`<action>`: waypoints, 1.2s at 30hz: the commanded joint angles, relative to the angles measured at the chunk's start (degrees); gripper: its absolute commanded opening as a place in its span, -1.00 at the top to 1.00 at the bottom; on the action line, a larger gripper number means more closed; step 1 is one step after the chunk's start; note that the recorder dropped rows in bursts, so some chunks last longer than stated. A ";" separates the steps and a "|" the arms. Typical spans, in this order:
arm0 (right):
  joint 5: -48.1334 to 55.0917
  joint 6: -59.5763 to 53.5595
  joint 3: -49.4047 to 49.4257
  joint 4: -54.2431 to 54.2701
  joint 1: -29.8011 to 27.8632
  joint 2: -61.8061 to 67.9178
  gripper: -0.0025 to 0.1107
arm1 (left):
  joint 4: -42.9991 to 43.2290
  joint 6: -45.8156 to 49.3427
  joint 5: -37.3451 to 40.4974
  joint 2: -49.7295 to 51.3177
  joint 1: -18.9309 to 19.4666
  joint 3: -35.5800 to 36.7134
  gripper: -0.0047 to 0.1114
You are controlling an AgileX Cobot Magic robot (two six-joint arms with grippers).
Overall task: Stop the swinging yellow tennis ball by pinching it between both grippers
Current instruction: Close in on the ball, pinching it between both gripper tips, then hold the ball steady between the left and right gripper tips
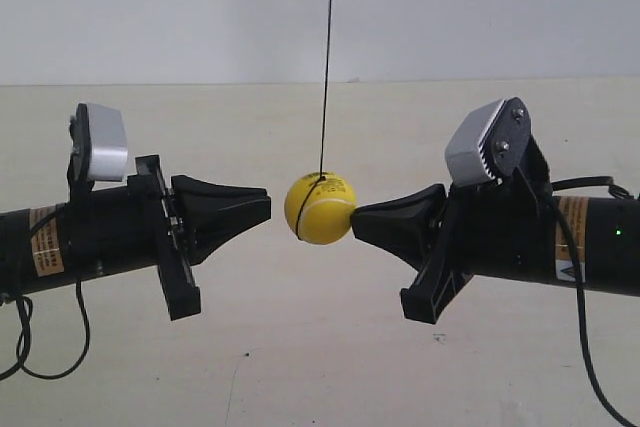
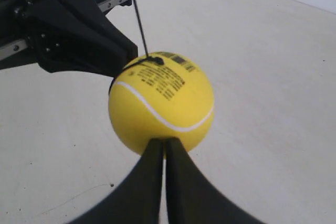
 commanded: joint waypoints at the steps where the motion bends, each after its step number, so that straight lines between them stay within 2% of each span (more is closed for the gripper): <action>1: -0.61 -1.24 -0.28 1.13 0.02 -0.21 0.96 | -0.88 -0.50 -0.51 -0.15 0.05 0.06 0.84; 6: -0.45 -1.23 -0.28 1.11 0.02 -0.21 0.96 | -0.88 -0.50 -0.51 -0.15 -0.05 0.06 0.84; 10: -0.65 -1.23 -0.28 1.11 0.02 -0.21 0.96 | -1.50 -0.08 -0.51 -0.15 -2.83 -0.02 0.84; 12: -0.65 -1.23 -0.28 0.99 0.02 -0.21 0.96 | -2.57 3.27 -0.51 -0.15 -5.12 -0.06 0.84; 14: -0.48 -0.97 -0.28 0.47 0.02 -0.21 0.96 | -2.88 4.11 -0.51 -0.15 -5.52 -0.16 0.84; 36: -0.38 -0.74 -0.28 -0.15 0.02 -0.21 0.96 | -2.53 4.11 -0.51 -0.15 -5.52 -0.16 0.84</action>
